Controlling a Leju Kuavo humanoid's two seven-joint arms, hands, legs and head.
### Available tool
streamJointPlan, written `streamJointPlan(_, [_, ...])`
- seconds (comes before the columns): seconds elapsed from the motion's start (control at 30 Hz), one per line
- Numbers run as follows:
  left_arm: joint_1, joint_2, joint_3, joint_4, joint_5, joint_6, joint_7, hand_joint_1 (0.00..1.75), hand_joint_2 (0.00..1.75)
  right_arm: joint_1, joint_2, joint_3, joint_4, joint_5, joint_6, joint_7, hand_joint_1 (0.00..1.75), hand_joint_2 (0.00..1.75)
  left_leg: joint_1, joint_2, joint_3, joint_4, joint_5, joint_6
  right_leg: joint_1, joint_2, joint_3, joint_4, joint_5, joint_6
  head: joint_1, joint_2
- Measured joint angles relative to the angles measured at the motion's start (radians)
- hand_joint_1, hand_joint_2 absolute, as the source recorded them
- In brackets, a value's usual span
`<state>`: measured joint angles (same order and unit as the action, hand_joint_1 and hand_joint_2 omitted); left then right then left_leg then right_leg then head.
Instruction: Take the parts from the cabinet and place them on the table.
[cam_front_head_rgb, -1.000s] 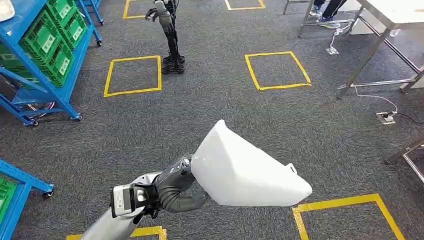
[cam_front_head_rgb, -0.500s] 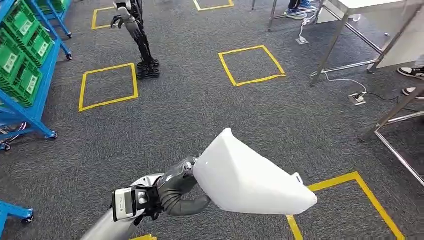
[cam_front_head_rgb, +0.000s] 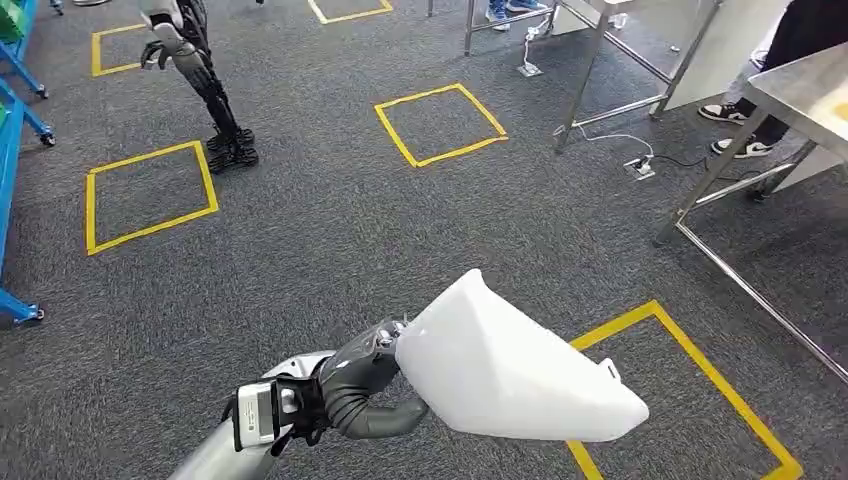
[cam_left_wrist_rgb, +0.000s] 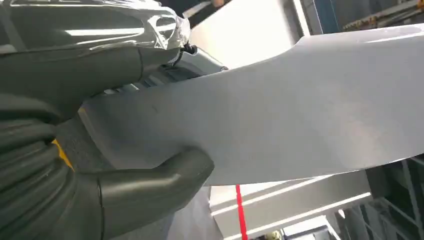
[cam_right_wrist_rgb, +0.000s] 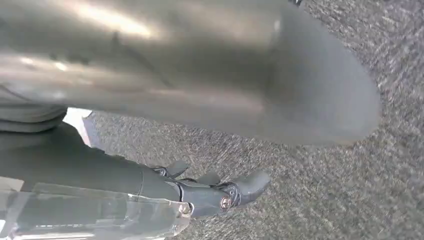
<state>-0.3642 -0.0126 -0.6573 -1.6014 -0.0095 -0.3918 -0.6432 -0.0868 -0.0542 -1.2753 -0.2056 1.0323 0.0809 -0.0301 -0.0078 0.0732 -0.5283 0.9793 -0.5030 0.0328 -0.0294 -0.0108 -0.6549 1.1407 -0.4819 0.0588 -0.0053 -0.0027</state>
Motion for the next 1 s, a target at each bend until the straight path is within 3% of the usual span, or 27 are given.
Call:
streamJointPlan(0.03, [0.0,0.0,0.0,-0.001,-0.001,0.0,0.0,1.75,1.75,-0.001,0.0,0.001,0.0,0.0,0.0,-0.002,0.0,0.0,0.0,0.008,0.001,0.004,-0.004,-0.007,0.0,-0.034,0.055,-0.095,0.03,0.002,0.0,0.0])
streamJointPlan(0.07, [0.0,0.0,0.0,-0.003,-0.002,0.0,0.0,1.75,1.75,-0.004,0.004,0.003,0.0,0.0,0.0,-0.002,0.0,0.0,-0.011,0.016,0.0,0.008,-0.01,-0.014,0.004,-0.062,0.066,-0.111,0.019,-0.006,0.001,0.0])
streamJointPlan(0.1, [-0.001,0.0,0.0,-0.006,-0.006,0.0,0.0,1.75,1.75,-0.004,0.003,0.005,-0.001,0.0,0.0,-0.003,0.0,0.0,-0.01,0.021,-0.001,0.012,-0.012,-0.018,0.005,-0.047,0.064,-0.116,0.025,-0.019,-0.005,0.0])
streamJointPlan(0.2, [-0.002,-0.002,-0.002,-0.008,-0.01,-0.002,0.0,1.75,1.75,0.0,0.006,0.007,-0.001,-0.001,-0.002,-0.003,0.0,0.0,-0.008,0.044,0.003,0.01,-0.012,-0.028,0.008,-0.02,0.055,-0.114,0.027,-0.037,-0.004,0.0])
streamJointPlan(0.23, [-0.002,-0.003,-0.002,-0.011,-0.01,-0.005,0.002,1.75,1.75,0.0,0.004,0.007,-0.001,-0.002,-0.004,-0.003,0.0,0.0,-0.002,0.023,-0.004,0.017,-0.022,-0.038,0.001,-0.011,0.057,-0.117,0.031,-0.043,-0.004,0.0])
streamJointPlan(0.27, [-0.003,-0.005,-0.004,-0.015,-0.009,-0.006,0.003,1.75,1.75,-0.001,0.004,0.007,-0.001,-0.003,-0.006,0.0,0.0,0.0,0.001,-0.027,-0.016,0.049,-0.048,-0.044,0.0,-0.002,0.056,-0.117,0.033,-0.048,-0.007,0.0])
streamJointPlan(0.3, [-0.002,-0.004,-0.003,-0.016,-0.007,-0.006,0.003,1.75,1.75,-0.002,0.0,0.007,-0.002,-0.003,-0.008,0.002,0.0,0.0,0.003,-0.055,-0.048,0.122,-0.09,-0.046,0.001,0.007,0.053,-0.117,0.035,-0.054,-0.006,0.0])
streamJointPlan(0.37, [0.003,-0.001,-0.003,-0.015,-0.006,-0.011,0.008,1.75,1.75,-0.002,-0.001,0.007,-0.002,-0.007,-0.009,0.01,0.0,0.0,0.003,-0.069,-0.132,0.292,-0.16,-0.047,0.003,0.028,0.046,-0.117,0.038,-0.059,-0.007,0.0])
streamJointPlan(0.4, [0.005,0.0,-0.003,-0.015,-0.005,-0.016,0.008,1.75,1.75,-0.001,-0.001,0.007,-0.002,-0.008,-0.009,0.013,0.0,0.0,0.003,-0.069,-0.157,0.337,-0.169,-0.046,0.004,0.039,0.043,-0.117,0.04,-0.06,-0.007,0.0])
streamJointPlan(0.43, [0.007,0.0,-0.003,-0.015,-0.004,-0.017,0.009,1.75,1.75,0.0,-0.001,0.007,-0.002,-0.009,-0.009,0.016,0.0,0.0,0.002,-0.069,-0.157,0.332,-0.153,-0.043,0.005,0.052,0.041,-0.117,0.043,-0.059,-0.006,0.0])
streamJointPlan(0.5, [0.007,0.0,-0.003,-0.015,0.0,-0.018,0.009,1.75,1.75,0.003,-0.001,0.007,-0.002,-0.009,-0.009,0.017,0.0,0.0,0.002,-0.08,-0.085,0.188,-0.067,-0.034,0.005,0.079,0.041,-0.117,0.047,-0.055,-0.006,0.0])
streamJointPlan(0.53, [0.006,0.0,-0.003,-0.015,0.0,-0.018,0.009,1.75,1.75,0.002,-0.001,0.007,-0.002,-0.009,-0.009,0.017,0.0,0.0,0.002,-0.105,-0.033,0.088,-0.025,-0.026,0.004,0.092,0.041,-0.117,0.049,-0.052,-0.007,0.0])
streamJointPlan(0.57, [0.006,-0.001,-0.003,-0.016,0.001,-0.018,0.009,1.75,1.75,0.001,0.0,0.007,-0.002,-0.009,-0.009,0.017,0.0,0.0,0.002,-0.148,-0.002,0.025,-0.021,-0.019,0.002,0.101,0.04,-0.117,0.052,-0.048,-0.006,0.0])
streamJointPlan(0.6, [0.006,-0.001,-0.003,-0.016,0.002,-0.018,0.009,1.75,1.75,0.0,0.0,0.007,-0.002,-0.009,-0.009,0.017,0.0,0.0,0.002,-0.142,0.002,0.013,-0.024,-0.021,0.007,0.112,0.035,-0.114,0.054,-0.043,-0.005,0.0])
streamJointPlan(0.67, [0.006,-0.001,-0.003,-0.016,0.002,-0.019,0.01,1.75,1.75,0.005,0.0,0.007,-0.002,-0.009,-0.009,0.017,0.0,0.0,-0.006,-0.126,0.0,0.017,-0.023,-0.019,-0.001,0.128,0.029,-0.12,0.062,-0.028,-0.006,0.0])
streamJointPlan(0.7, [0.006,-0.003,-0.003,-0.016,0.002,-0.019,0.01,1.75,1.75,0.008,0.001,0.008,-0.002,-0.009,-0.009,0.017,0.0,0.0,-0.008,-0.116,0.001,0.014,-0.019,-0.012,-0.003,0.137,0.028,-0.125,0.067,-0.02,-0.006,0.0])
streamJointPlan(0.73, [0.005,-0.007,-0.003,-0.016,0.003,-0.019,0.01,1.75,1.75,0.009,0.0,0.008,-0.002,-0.009,-0.009,0.018,0.0,0.0,0.005,-0.1,0.009,0.002,-0.007,-0.001,-0.005,0.133,0.021,-0.119,0.066,-0.017,-0.006,0.0])
streamJointPlan(0.77, [0.005,-0.01,-0.004,-0.016,0.003,-0.019,0.01,1.75,1.75,0.01,0.0,0.008,-0.002,-0.009,-0.009,0.018,0.0,0.0,0.003,-0.091,0.009,-0.001,-0.004,0.002,0.003,0.082,0.01,-0.095,0.046,-0.017,-0.003,0.0])
streamJointPlan(0.8, [0.005,-0.011,-0.003,-0.016,0.004,-0.019,0.01,1.75,1.75,0.009,-0.001,0.008,-0.002,-0.009,-0.009,0.018,0.0,0.0,0.002,-0.079,0.007,0.0,-0.003,0.008,0.004,0.046,-0.014,-0.043,0.008,-0.013,0.002,0.0])
streamJointPlan(0.87, [0.006,-0.01,-0.003,-0.016,0.004,-0.02,0.011,1.75,1.75,0.004,-0.002,0.008,-0.002,-0.009,-0.009,0.018,0.0,0.0,-0.001,-0.049,0.003,0.0,-0.003,0.009,0.004,0.024,-0.086,0.122,-0.072,-0.005,0.002,0.0])
streamJointPlan(0.9, [0.006,-0.01,-0.004,-0.015,0.004,-0.02,0.011,1.75,1.75,0.004,-0.001,0.008,-0.002,-0.009,-0.009,0.018,0.0,0.0,-0.001,-0.036,0.001,0.001,-0.003,0.009,0.003,0.022,-0.109,0.179,-0.089,-0.002,0.003,0.0])
streamJointPlan(0.93, [0.006,-0.009,-0.004,-0.015,0.004,-0.021,0.011,1.75,1.75,0.006,0.0,0.008,-0.002,-0.009,-0.009,0.018,0.0,0.0,-0.001,-0.024,0.0,0.001,-0.003,0.009,0.003,0.022,-0.11,0.192,-0.085,0.0,0.002,0.0])
streamJointPlan(0.97, [0.006,-0.009,-0.004,-0.015,0.004,-0.021,0.011,1.75,1.75,0.009,0.0,0.008,-0.002,-0.009,-0.009,0.018,0.0,0.0,0.0,-0.012,0.0,0.001,-0.003,0.008,0.002,0.019,-0.086,0.156,-0.064,0.001,0.003,0.0])
streamJointPlan(1.0, [0.006,-0.009,-0.004,-0.015,0.004,-0.023,0.011,1.75,1.75,0.01,-0.002,0.008,-0.002,-0.009,-0.009,0.018,0.0,0.0,0.0,-0.001,0.001,0.001,-0.004,0.006,0.001,0.012,-0.038,0.075,-0.027,0.001,0.002,0.0])
